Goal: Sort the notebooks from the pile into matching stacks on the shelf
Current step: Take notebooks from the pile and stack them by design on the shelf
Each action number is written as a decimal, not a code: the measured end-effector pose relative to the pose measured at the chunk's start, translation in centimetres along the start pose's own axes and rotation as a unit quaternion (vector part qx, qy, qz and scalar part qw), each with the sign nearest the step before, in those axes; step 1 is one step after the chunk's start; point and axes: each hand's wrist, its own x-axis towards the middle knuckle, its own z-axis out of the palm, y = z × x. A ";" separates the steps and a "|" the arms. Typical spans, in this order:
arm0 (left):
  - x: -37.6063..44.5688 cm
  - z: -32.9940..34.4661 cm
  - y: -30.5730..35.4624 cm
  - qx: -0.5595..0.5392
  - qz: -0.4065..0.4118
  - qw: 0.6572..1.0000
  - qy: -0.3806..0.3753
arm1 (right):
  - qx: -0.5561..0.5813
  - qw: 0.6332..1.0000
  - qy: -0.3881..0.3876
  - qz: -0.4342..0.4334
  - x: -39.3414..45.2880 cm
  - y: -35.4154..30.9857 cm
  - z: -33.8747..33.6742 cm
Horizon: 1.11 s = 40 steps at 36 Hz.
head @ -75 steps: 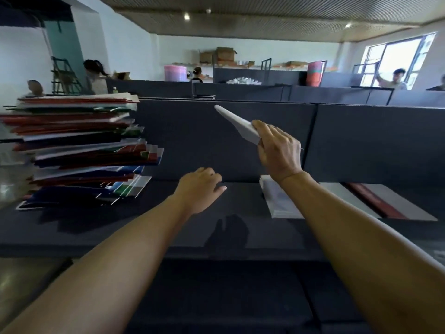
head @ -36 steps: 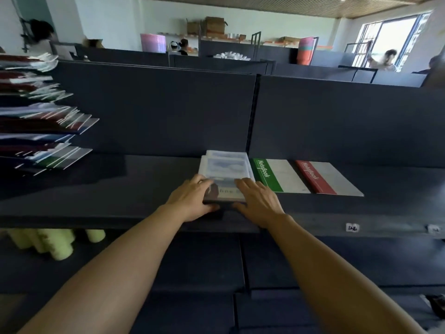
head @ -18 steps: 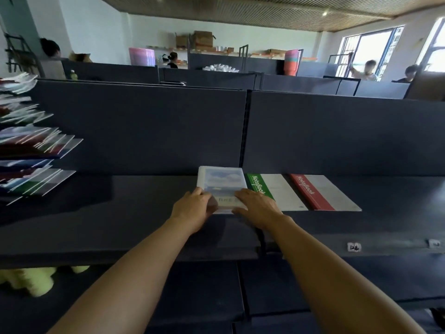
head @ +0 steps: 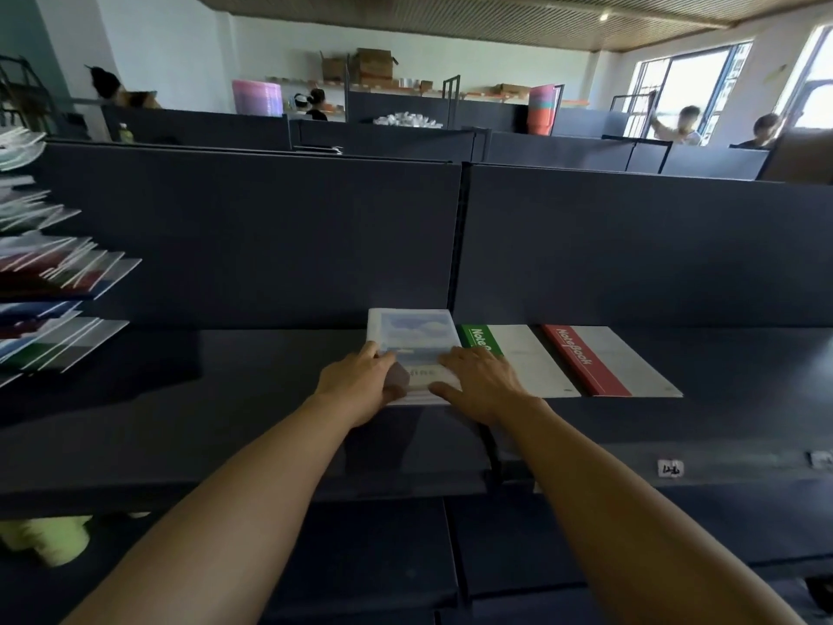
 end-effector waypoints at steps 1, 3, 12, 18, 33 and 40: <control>-0.3 -0.2 -0.2 -0.003 -0.005 1.000 0.002 | -0.004 1.000 0.006 -0.002 0.0 -0.1 -0.1; -1.2 -0.6 -1.1 -0.021 -0.021 0.999 0.020 | -0.004 1.000 0.024 -0.014 0.0 -0.7 -0.2; -7.8 -4.1 -8.8 0.046 -0.115 0.990 0.069 | 0.003 0.992 0.064 -0.108 2.6 -8.0 -2.2; -11.8 -7.7 -14.6 0.094 -0.164 0.978 0.091 | 0.009 0.982 0.089 -0.168 5.3 -15.9 -6.0; -17.4 -13.4 -28.5 0.112 -0.156 0.968 0.164 | 0.029 0.951 0.245 -0.188 11.4 -34.2 -14.4; -16.7 -14.5 -31.4 0.116 -0.137 0.967 0.180 | 0.008 0.944 0.272 -0.187 14.5 -39.0 -16.5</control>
